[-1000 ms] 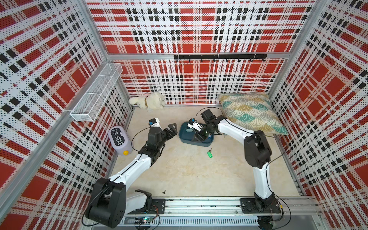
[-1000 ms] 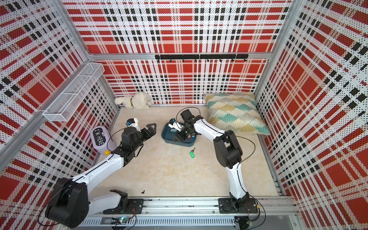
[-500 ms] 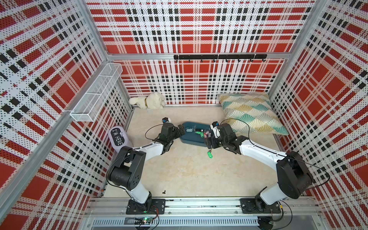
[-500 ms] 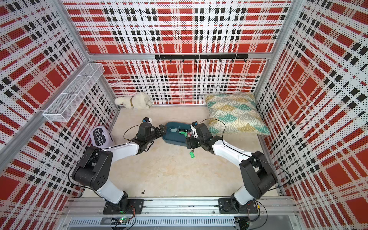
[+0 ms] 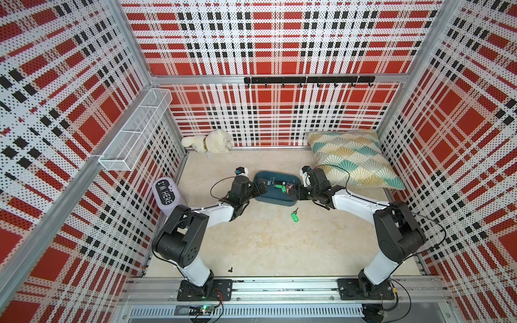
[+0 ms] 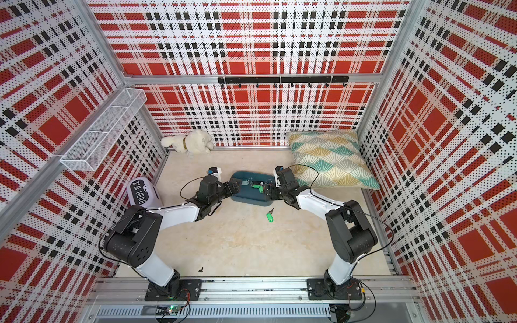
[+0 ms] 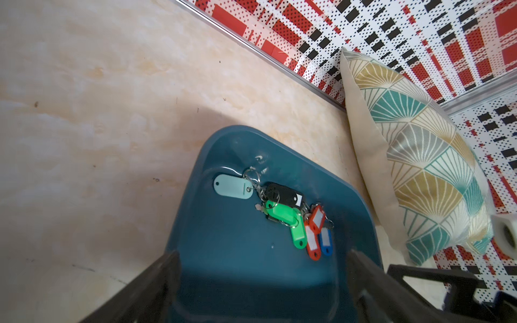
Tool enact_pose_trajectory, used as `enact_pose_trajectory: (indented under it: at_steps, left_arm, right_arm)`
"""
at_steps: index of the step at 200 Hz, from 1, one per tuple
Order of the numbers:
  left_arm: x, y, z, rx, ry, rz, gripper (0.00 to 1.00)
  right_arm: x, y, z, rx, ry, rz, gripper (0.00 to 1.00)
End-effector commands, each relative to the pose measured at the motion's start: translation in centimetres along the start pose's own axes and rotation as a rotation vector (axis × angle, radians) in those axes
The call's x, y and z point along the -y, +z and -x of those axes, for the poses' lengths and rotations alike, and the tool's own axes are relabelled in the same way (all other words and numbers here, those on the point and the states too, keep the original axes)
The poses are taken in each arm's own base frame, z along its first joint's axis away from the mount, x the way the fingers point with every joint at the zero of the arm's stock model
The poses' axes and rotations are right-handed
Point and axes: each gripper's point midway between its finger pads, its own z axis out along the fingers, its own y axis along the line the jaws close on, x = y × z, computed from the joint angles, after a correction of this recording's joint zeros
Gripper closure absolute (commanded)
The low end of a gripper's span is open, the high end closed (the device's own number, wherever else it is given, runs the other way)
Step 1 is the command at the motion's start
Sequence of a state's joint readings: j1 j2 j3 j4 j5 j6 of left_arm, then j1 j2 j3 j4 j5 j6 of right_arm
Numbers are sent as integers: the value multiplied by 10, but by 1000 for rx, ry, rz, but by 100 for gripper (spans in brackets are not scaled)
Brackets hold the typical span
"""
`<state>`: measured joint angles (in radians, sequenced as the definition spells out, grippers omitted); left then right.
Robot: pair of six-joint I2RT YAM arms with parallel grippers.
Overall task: Take the keys out of the storage box
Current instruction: Adjust the storage box at the center of the board.
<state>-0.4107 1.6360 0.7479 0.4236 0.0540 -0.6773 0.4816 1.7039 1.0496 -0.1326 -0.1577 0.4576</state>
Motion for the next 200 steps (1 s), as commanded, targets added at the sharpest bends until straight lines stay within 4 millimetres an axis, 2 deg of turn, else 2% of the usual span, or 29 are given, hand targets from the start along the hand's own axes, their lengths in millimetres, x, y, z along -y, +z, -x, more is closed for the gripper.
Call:
enact_pose_trajectory:
  at_steps: [1,54,87,104,131,146,159,172,200]
  left_arm:
    - [-1,-10,-13,-25,-21,-13,1]
    - [12,-22,-25,-35,-24,-53,1]
    - [14,-31,-13,-11,-33,-73,1]
    - [7,-36,-3,10,-39,-62,1]
    - [-19,-35,19,41,-64,-14,1]
    - [-22,-28,29,53,-38,12,1]
    - [-14,-15,29,26,-5,8,1]
    - [-4,0,24,-4,25,2,1]
    - [6,18,9,-48,51,-9,1]
  right_arm:
    - [-1,2,14,24,3,31,16]
    - [-2,13,30,31,-10,63,16]
    - [1,16,32,23,-22,46,16]
    - [4,13,30,19,-23,31,15]
    - [7,-1,29,32,-14,5,13]
    - [12,-11,27,49,6,-26,12]
    - [17,-17,22,55,34,-44,14]
    - [15,-15,14,43,58,-23,22]
    - [14,-2,0,14,86,-4,22]
